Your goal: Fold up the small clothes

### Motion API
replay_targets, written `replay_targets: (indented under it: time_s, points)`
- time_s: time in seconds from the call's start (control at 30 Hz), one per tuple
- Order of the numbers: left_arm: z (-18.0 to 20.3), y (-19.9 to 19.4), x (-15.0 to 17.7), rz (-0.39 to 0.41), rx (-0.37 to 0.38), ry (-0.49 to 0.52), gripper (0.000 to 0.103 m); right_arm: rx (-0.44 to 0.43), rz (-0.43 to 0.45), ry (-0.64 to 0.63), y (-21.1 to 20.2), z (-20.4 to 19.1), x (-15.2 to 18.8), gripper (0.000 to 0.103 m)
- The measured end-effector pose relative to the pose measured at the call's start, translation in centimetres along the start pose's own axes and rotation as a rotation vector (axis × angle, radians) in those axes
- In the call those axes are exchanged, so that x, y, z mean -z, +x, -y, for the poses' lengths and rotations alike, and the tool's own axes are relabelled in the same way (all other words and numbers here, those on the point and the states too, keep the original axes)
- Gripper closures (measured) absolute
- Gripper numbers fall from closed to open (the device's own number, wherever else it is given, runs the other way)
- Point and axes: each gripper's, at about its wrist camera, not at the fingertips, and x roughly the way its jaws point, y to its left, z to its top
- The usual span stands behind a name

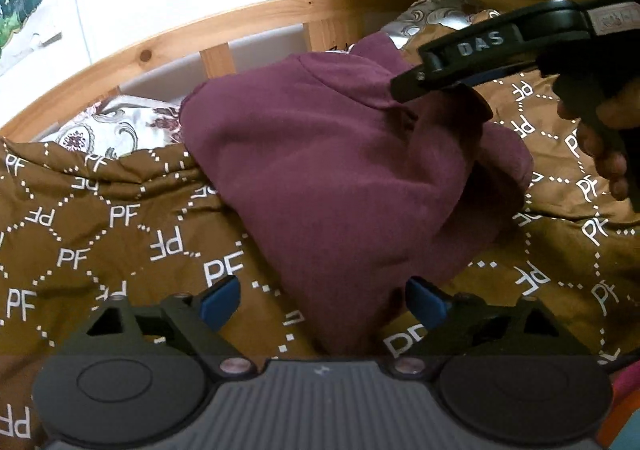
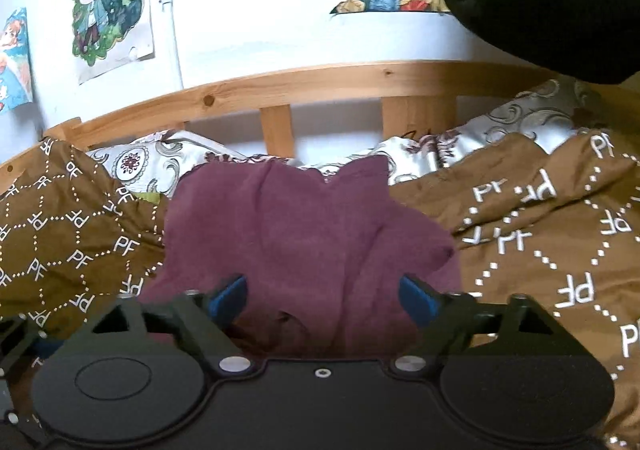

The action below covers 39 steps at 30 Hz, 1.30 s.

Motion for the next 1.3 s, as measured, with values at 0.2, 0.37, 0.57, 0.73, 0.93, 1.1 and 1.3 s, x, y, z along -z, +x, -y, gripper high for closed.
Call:
replay_targets:
  time_s: [0.2,0.37,0.57,0.73,0.93,1.1,1.3]
  points:
    - [0.1,0.1,0.1,-0.013,0.029,-0.01,0.012,-0.011,-0.064,0.032,1.6,-0.5,-0.2,0.036]
    - [-0.6,0.4,0.0,-0.026,0.062,-0.067,0.016,-0.023,-0.105,0.12,2.5,0.1,-0.5,0.076]
    - [-1.1,-0.1,-0.2,0.004,0.103,-0.099,0.016,-0.006,0.013,0.066,0.1,0.3,-1.0,0.092]
    - [-1.3,-0.5,-0.4,0.024,0.185,-0.133,0.013,0.05,0.089,0.034,-2.6,2.0,-1.0,0.093]
    - [-2.5,-0.3,-0.3,0.002,0.288,-0.247,0.011,0.109,0.027,0.078,-2.2,4.6,1.1,0.093]
    - [-4.3,0.1,-0.1,0.009,0.336,-0.364,0.005,0.134,0.012,0.093,-2.5,5.5,2.4,0.093]
    - [-6.0,1.3,0.2,-0.035,0.37,-0.492,0.005,0.085,-0.023,0.123,-2.4,5.7,3.3,0.09]
